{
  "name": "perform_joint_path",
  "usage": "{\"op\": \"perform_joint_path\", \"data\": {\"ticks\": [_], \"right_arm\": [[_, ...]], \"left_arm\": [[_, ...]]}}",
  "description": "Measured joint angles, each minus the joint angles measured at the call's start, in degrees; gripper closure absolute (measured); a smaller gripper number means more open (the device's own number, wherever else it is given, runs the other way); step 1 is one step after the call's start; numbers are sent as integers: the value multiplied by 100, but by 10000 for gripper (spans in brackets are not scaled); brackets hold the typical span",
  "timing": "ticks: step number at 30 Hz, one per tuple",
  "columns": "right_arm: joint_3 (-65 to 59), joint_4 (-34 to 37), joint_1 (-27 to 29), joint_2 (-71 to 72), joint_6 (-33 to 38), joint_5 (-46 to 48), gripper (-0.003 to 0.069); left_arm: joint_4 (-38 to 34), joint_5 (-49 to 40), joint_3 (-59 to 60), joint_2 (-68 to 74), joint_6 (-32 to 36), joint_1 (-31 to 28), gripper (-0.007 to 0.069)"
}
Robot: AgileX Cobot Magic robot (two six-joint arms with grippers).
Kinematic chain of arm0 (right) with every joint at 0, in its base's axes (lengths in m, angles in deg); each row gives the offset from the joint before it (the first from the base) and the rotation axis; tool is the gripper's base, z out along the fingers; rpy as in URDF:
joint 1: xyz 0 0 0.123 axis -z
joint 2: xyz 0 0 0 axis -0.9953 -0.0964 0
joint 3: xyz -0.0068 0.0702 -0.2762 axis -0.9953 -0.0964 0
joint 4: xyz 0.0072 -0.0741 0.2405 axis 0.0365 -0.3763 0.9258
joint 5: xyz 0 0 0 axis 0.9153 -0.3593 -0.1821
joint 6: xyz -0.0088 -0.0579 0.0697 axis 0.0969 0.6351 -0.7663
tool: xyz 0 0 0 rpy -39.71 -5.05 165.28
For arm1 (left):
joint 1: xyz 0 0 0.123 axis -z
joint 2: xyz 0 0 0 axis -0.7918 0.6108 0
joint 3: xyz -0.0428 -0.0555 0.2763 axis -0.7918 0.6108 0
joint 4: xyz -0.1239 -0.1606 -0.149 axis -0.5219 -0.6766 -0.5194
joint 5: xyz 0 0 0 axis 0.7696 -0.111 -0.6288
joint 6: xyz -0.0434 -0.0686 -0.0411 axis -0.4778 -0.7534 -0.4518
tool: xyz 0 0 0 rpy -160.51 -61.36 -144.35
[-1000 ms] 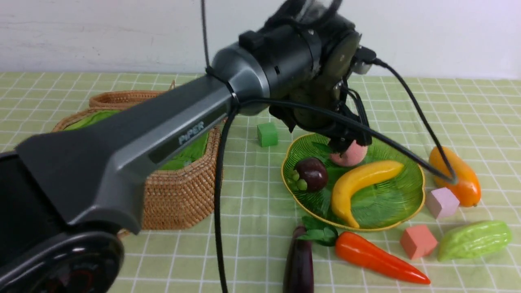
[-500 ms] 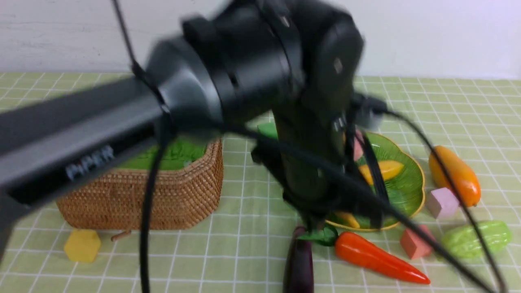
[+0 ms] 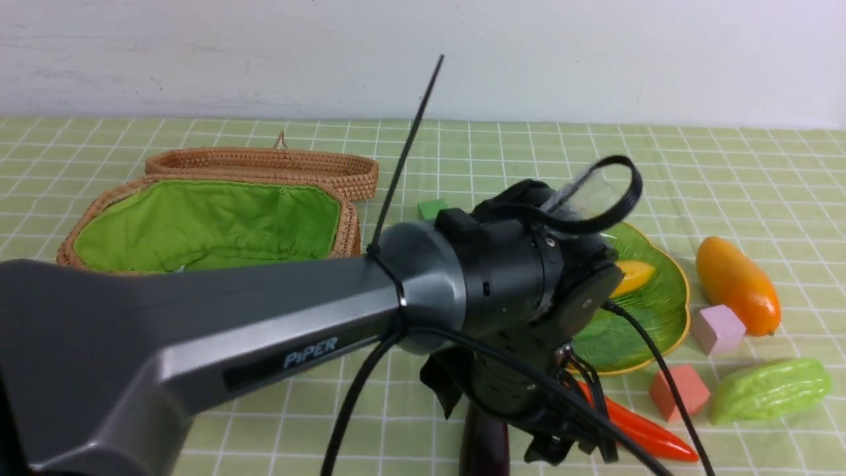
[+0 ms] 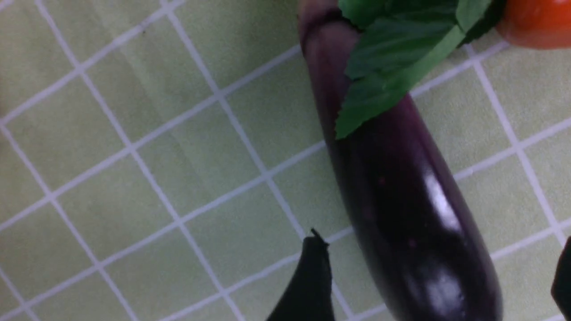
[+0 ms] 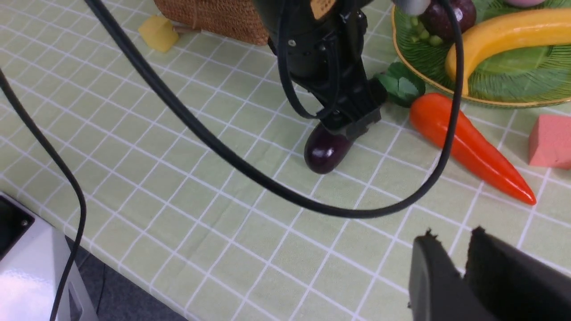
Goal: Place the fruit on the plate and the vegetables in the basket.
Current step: Use the left arm to grab an eggplant and put it into the left basket
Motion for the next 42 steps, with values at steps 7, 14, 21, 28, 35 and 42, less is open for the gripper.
{"op": "perform_joint_path", "data": {"ticks": [7, 14, 21, 28, 35, 42], "right_arm": [[0, 0, 0, 0, 0, 0, 531], [0, 22, 0, 0, 0, -41, 532], [0, 86, 0, 0, 0, -46, 533], [0, 239, 0, 0, 0, -46, 533], [0, 340, 0, 0, 0, -254, 533], [0, 974, 0, -35, 539, -559, 557]], "left_arm": [[-7, -154, 11, 493, -90, 0, 83], [-1, -375, 11, 546, -169, 0, 214], [-39, -754, 28, 194, -197, 0, 214], [-273, -795, 164, -808, -231, 0, 214], [-231, -894, 902, -2275, -113, 0, 214], [1110, -941, 1056, -2873, 1243, -130, 214]]}}
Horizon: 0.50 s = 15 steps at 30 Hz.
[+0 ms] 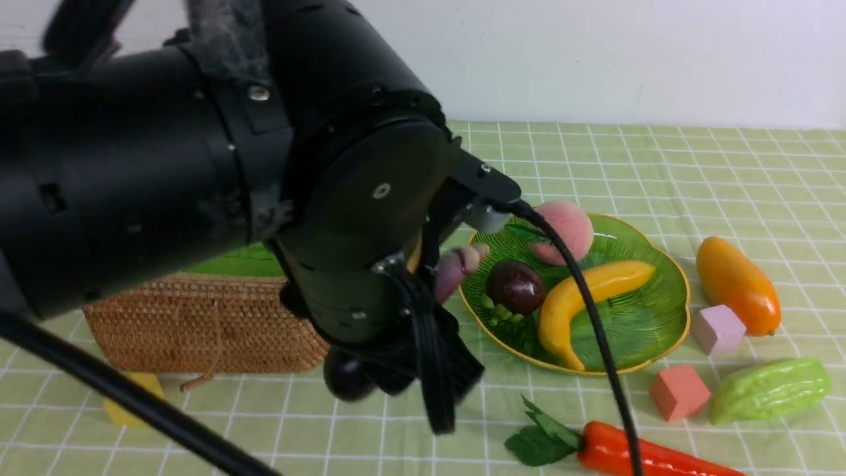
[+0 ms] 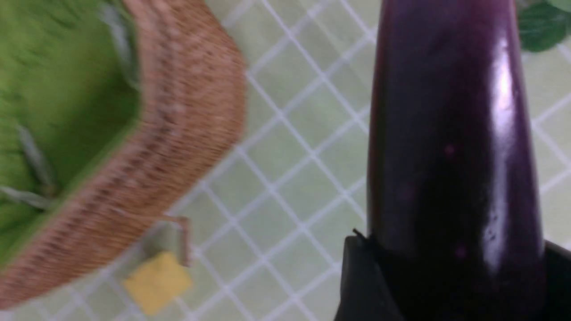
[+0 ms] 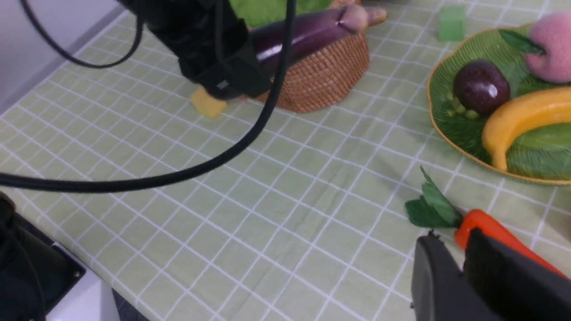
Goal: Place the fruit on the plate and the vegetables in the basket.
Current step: Use the left arm to grab an eggplant and put it into the left basket
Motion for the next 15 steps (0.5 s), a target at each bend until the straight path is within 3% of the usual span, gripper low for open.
{"op": "perform_joint_path", "data": {"ticks": [4, 5, 6, 7, 8, 9, 11, 15], "right_arm": [[0, 589, 0, -150, 667, -7, 592], [0, 786, 0, -212, 939, -27, 606], [0, 822, 0, -235, 939, -27, 608], [5, 1074, 0, -326, 1273, -43, 621], [33, 1219, 0, -433, 1522, -43, 631], [39, 1219, 0, -433, 1564, -43, 633], [206, 1455, 0, -805, 2036, -43, 649], [614, 1502, 0, -1373, 2233, -48, 652]], "left_arm": [[406, 10, 0, -26, 1657, -782, 214], [345, 17, 0, -26, 2362, -1153, 214], [328, 17, 0, -26, 2479, -1217, 214], [114, 93, 0, -21, 3394, -1742, 214], [-47, 227, 0, -15, 3910, -2129, 214], [-84, 252, 0, -17, 4005, -2129, 214], [-643, 597, 0, 23, 5079, -2974, 214], [-1231, 935, 0, 251, 5842, -3664, 214]]}}
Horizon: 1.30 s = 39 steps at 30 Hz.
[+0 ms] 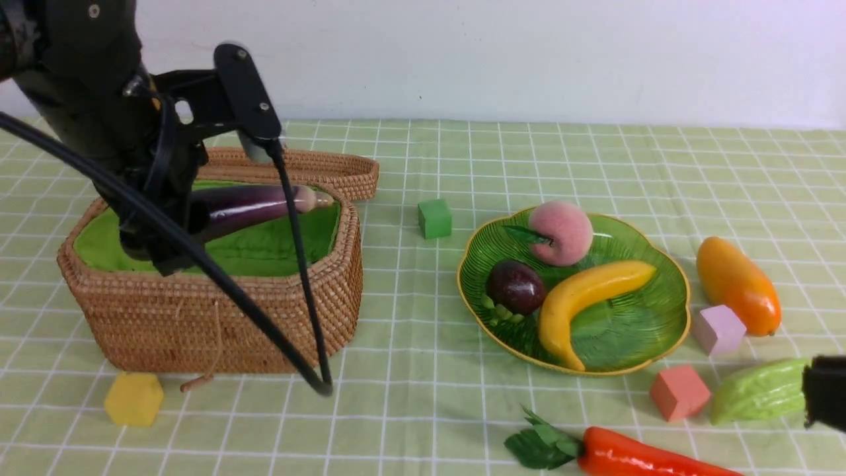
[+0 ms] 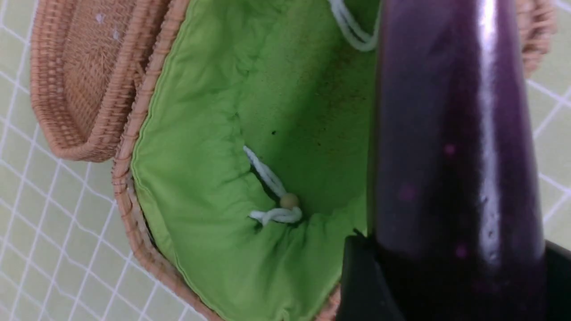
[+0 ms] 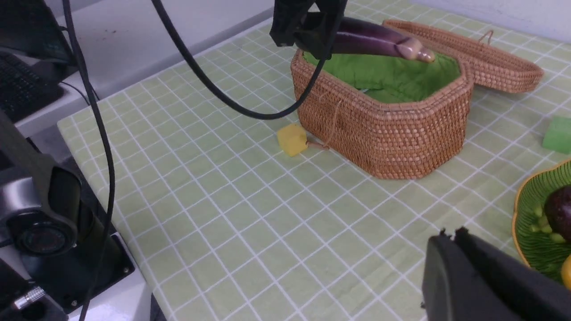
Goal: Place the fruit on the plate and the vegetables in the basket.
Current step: Use the left arm to grab an eggplant and put it into the left basket, then use the right arm to grab a carrot and put it into the left basket
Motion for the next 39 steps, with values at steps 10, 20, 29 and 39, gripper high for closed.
{"op": "perform_joint_path", "data": {"ticks": [10, 20, 29, 39], "right_arm": [[427, 161, 0, -529, 52, 225, 652], [438, 181, 0, -524, 52, 477, 652], [438, 181, 0, -524, 52, 481, 652], [661, -1038, 0, -571, -1471, 529, 651]], "left_arm": [[-27, 898, 5, 709, 343, -478, 214], [450, 1112, 5, 758, -360, -480, 131], [485, 989, 5, 392, -967, -480, -33], [-1217, -391, 320, -1014, -3646, 259, 460]]}}
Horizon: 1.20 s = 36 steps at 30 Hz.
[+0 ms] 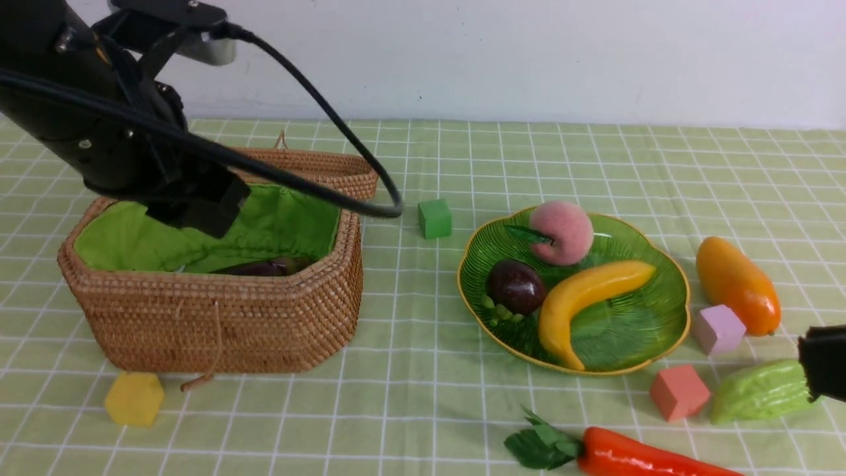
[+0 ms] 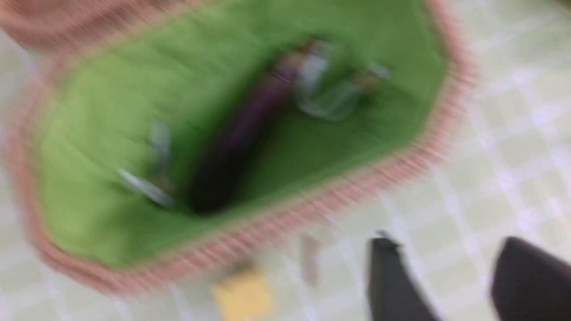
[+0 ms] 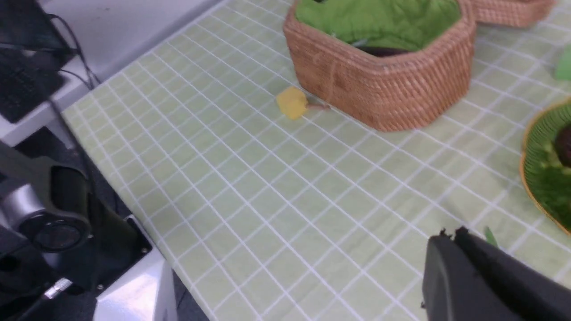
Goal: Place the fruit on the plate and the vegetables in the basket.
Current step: Use the right arm to grab a carrot and put it into the left basket
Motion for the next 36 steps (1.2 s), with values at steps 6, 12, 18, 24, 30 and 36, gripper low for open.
{"op": "perform_joint_path", "data": {"ticks": [6, 12, 18, 24, 30, 36], "right_arm": [[305, -890, 0, -439, -882, 132, 649], [343, -1039, 0, -1068, -1011, 415, 648], [349, -1746, -590, -1931, -1023, 391, 644], [349, -3382, -1950, -2940, -832, 77, 603], [349, -4309, -2366, -3900, -392, -476, 428], [349, -4465, -2370, -4798, 635, -912, 120]], "left_arm": [[-76, 124, 1237, -1141, -513, 1168, 638], [-137, 977, 2351, -2418, -876, 2173, 638], [-142, 1528, 2768, -3347, -990, 2514, 638], [-135, 1622, 2775, -3521, -995, 2514, 638], [-135, 1617, 2787, -3516, -989, 2514, 638], [-135, 1587, 2787, -3521, -964, 2514, 638]]}}
